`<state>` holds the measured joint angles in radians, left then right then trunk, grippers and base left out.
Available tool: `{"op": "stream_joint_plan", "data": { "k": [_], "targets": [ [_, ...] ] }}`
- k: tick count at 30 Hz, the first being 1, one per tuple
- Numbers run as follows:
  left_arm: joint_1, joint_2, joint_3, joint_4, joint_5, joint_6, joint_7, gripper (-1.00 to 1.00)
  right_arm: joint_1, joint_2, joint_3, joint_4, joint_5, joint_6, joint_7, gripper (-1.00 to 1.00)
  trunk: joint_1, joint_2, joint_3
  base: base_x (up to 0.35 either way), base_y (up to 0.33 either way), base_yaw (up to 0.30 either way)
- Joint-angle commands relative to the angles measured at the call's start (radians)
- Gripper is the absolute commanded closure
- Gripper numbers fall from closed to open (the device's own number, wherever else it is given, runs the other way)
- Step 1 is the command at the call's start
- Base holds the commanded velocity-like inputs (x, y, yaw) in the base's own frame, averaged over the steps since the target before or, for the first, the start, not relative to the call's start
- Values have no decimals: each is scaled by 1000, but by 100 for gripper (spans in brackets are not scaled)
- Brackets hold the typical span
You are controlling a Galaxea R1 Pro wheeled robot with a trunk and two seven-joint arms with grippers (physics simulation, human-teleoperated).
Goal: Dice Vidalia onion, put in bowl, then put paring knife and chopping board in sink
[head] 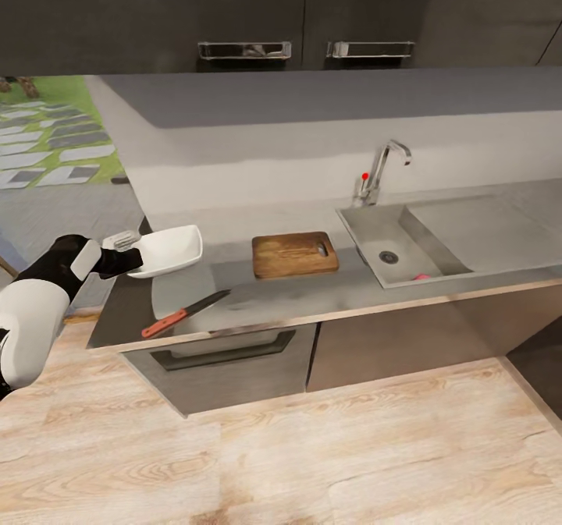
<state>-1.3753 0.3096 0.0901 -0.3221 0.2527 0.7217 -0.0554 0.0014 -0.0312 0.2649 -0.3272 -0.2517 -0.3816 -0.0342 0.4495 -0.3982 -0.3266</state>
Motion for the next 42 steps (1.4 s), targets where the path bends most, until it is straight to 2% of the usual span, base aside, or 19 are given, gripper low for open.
{"op": "stream_joint_plan", "data": {
  "k": [1,42],
  "targets": [
    [-1,0,8,-1,-5,5,-4,100,0,-1,9,-1,-9,-2,-4,-100,1,-2,-2,0,0,0],
    [-1,5,7,3,-6,-1,-10,100,0,-1,10,-1,-9,-2,-3,-100,1,-2,-11,0,0,0]
  ]
}}
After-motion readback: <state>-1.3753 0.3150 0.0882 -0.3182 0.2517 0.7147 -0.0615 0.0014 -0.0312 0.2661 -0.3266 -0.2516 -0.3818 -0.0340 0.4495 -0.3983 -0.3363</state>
